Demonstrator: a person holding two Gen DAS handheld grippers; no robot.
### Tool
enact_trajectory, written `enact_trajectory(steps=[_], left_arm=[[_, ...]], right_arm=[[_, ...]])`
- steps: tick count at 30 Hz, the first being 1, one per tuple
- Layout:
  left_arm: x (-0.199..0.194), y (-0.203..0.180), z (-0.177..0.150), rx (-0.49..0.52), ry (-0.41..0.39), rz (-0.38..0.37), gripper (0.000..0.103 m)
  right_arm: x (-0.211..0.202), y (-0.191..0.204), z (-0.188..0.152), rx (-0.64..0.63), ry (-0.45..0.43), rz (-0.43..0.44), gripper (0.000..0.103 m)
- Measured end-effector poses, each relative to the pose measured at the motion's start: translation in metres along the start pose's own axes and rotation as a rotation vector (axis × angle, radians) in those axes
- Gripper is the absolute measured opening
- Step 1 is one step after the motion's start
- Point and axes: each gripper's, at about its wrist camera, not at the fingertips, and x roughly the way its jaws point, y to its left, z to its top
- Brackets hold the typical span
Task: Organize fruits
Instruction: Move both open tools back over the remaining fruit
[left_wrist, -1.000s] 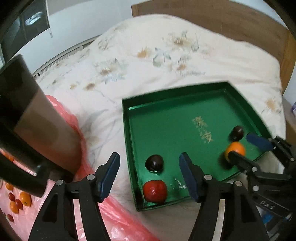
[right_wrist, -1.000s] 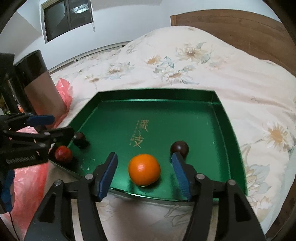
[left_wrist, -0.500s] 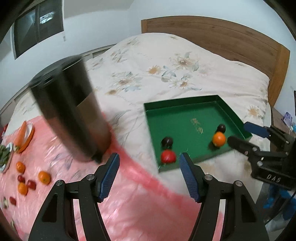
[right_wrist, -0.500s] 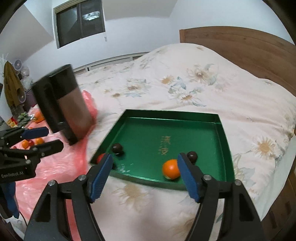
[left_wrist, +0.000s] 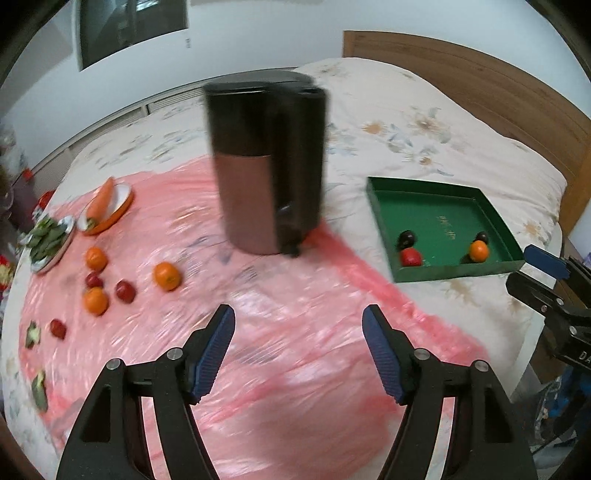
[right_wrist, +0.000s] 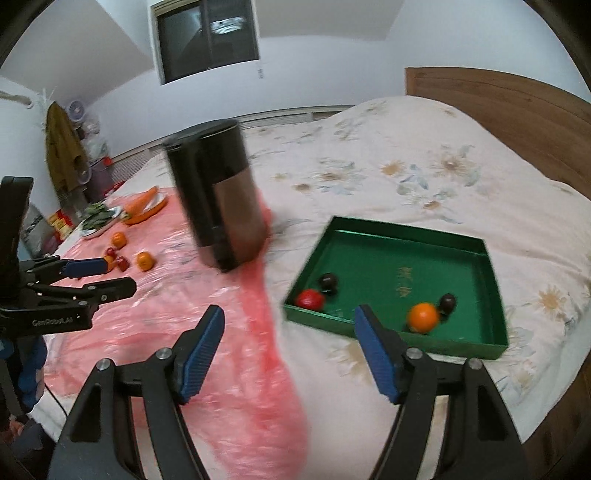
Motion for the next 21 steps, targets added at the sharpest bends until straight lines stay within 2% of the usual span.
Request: enact_trajectory(steps=[11,21], left_arm=[[-0.016,0.061,-0.033,-0.077,-0.010,0.077,0.066],[-0.007,0.108,-0.054,-0.142,0.016,0.110,0.066]], right_arm=[[0.013,0.074,0.001,-0.115,0.039,0.123,0.103],[0.043,0.124,-0.004,-0.184,0.103,0.189,0.103]])
